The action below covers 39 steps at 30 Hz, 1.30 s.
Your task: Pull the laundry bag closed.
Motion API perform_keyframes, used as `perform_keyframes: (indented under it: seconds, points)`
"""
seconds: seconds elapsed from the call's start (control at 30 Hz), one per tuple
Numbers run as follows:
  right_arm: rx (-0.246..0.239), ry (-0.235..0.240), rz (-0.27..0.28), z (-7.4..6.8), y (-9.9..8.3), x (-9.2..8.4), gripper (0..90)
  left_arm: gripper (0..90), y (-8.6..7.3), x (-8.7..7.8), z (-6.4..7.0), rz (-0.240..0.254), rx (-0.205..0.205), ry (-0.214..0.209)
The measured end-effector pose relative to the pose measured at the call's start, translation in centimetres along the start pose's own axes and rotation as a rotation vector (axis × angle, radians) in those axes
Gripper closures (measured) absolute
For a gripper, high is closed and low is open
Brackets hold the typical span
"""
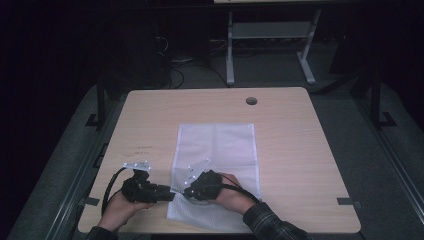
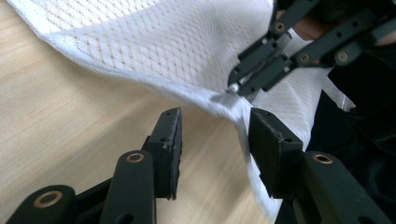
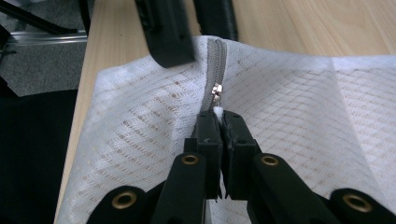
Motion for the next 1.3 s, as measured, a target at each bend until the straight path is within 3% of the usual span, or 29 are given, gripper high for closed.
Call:
perform_keyframes:
  seconds: [0.1,0.17,0.3,1.3]
  points:
    - [-0.009,0.002,0.001,-0.24,0.09,0.07,86.4,63.3,0.26,0.05,-0.06,0.016,-0.011,-0.008]
    - [-0.022,0.001,0.002,-0.36,0.18,0.13,86.4,75.5,0.43,0.01,-0.16,0.028,-0.025,-0.03]
    - [-0.021,-0.001,-0.004,-0.46,0.2,0.14,86.4,83.9,0.45,0.06,-0.02,0.02,-0.024,-0.042]
    - [-0.02,0.03,-0.031,-0.33,0.04,0.0,86.5,86.5,0.4,-0.14,0.12,-0.006,-0.013,-0.035]
Point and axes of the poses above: each handheld gripper's, and its own axes: x roughly forward along the jaws, y roughly out of its top, z roughly to its right, the point moved 1 cm from there along x, roughly forward along the jaws, and after that the axes turned 8 degrees about z, right-handed, at the moved point
